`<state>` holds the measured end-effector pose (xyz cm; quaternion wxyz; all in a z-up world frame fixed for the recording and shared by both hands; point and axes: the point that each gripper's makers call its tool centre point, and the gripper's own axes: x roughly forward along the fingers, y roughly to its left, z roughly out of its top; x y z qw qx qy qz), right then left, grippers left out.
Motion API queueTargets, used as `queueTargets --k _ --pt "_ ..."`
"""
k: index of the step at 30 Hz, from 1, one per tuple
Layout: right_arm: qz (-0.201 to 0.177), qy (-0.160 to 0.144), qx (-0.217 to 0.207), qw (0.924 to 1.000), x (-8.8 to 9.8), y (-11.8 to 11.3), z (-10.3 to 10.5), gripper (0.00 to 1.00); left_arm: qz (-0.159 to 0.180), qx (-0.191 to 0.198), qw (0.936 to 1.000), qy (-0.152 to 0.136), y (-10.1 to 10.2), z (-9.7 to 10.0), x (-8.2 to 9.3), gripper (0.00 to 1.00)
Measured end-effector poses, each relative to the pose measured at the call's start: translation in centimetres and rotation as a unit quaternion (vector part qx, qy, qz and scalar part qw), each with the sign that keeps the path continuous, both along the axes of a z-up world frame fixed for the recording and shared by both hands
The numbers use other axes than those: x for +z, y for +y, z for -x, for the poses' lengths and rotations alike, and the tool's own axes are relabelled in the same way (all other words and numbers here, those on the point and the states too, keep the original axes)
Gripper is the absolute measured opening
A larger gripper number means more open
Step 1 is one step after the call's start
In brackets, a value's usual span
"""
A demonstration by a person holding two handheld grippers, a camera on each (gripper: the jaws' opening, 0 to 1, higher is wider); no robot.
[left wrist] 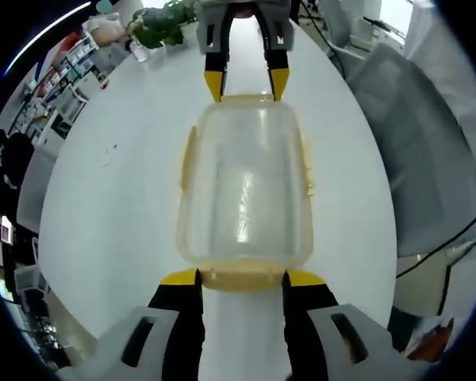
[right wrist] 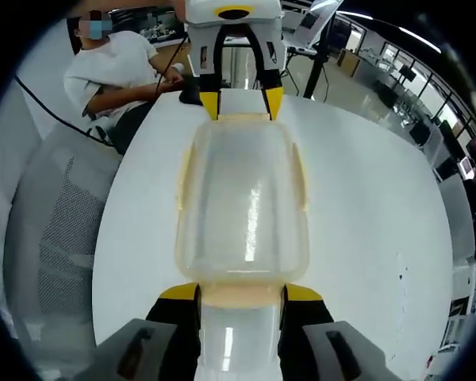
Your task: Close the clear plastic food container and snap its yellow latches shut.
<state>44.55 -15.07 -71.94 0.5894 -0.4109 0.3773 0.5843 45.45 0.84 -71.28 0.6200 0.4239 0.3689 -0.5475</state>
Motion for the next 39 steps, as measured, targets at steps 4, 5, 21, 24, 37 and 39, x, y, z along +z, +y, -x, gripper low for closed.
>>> queueTargets --k 4,5,21,24,37,39 --pt "0.004 0.000 -0.002 1.0000 -0.1 -1.2 0.1 0.35 0.002 -0.002 1.0000 0.002 -1.2 0.1 -0.2 0.37" --pt "0.005 0.001 -0.002 1.0000 -0.1 -1.4 0.1 0.35 0.002 -0.003 1.0000 0.002 -1.4 0.1 -0.1 0.37" --pt "0.009 0.003 -0.014 0.9999 -0.2 -3.8 0.3 0.35 0.006 -0.013 0.9999 -0.005 -3.8 -0.1 0.2 0.37" --pt "0.012 0.004 -0.014 0.9998 -0.3 -4.4 0.4 0.35 0.009 -0.012 0.9999 -0.002 -4.3 0.0 0.1 0.37" --pt "0.016 0.012 -0.019 0.9996 -0.5 -6.9 0.6 0.35 0.017 -0.014 0.9997 0.000 -6.7 0.2 -0.4 0.37" --pt "0.018 0.011 -0.019 0.9996 -0.5 -7.2 0.7 0.35 0.018 -0.016 0.9997 0.001 -7.2 0.2 -0.5 0.37"
